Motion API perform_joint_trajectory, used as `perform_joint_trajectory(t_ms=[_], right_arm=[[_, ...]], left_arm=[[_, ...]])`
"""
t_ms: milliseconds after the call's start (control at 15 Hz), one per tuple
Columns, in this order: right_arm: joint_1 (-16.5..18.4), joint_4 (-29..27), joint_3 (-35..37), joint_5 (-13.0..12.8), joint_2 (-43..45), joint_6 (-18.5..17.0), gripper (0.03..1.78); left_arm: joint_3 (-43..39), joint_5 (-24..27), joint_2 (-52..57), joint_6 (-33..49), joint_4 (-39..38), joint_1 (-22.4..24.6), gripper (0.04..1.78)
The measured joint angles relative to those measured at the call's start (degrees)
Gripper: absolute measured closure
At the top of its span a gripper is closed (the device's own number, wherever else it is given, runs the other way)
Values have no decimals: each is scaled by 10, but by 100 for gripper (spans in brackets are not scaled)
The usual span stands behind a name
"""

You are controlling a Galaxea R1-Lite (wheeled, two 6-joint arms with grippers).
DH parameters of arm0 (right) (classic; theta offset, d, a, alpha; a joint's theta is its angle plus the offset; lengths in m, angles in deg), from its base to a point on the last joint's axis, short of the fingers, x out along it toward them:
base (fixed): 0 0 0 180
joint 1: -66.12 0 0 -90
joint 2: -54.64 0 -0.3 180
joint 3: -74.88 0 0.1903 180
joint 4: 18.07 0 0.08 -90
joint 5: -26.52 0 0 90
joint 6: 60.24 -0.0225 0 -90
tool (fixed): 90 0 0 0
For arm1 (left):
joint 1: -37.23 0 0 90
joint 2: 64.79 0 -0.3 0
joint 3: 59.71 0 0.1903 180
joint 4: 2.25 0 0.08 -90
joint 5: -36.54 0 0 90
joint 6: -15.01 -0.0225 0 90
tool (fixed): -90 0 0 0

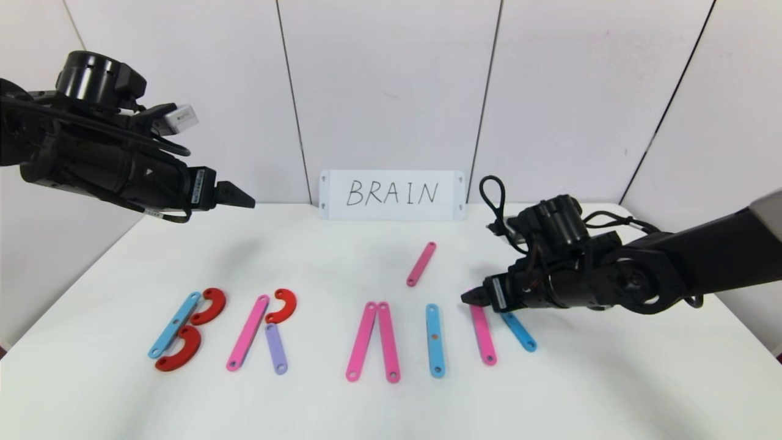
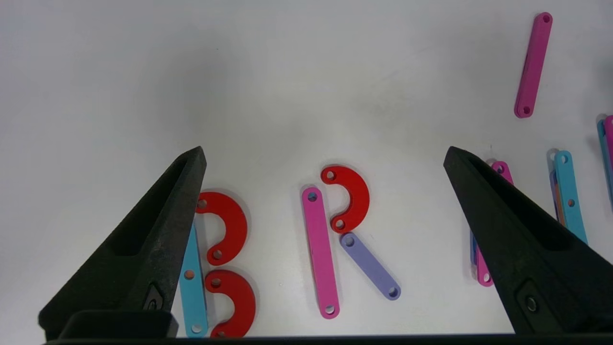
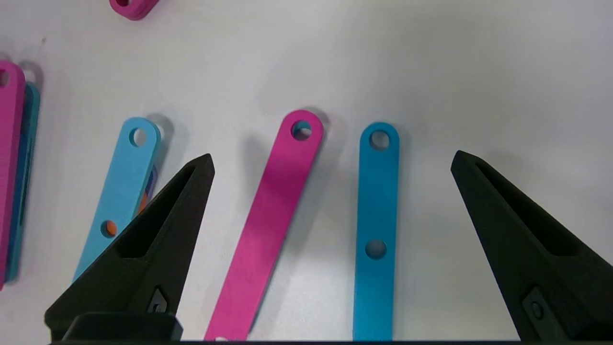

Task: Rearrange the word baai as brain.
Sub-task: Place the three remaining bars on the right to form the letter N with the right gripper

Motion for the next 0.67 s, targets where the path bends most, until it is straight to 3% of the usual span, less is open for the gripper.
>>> perform_joint_trajectory(t_ms=[667], right_arm=[[-22,0,-34,-4,-44,-11,8]], left_arm=[[1,0,0,0,0,0,8]])
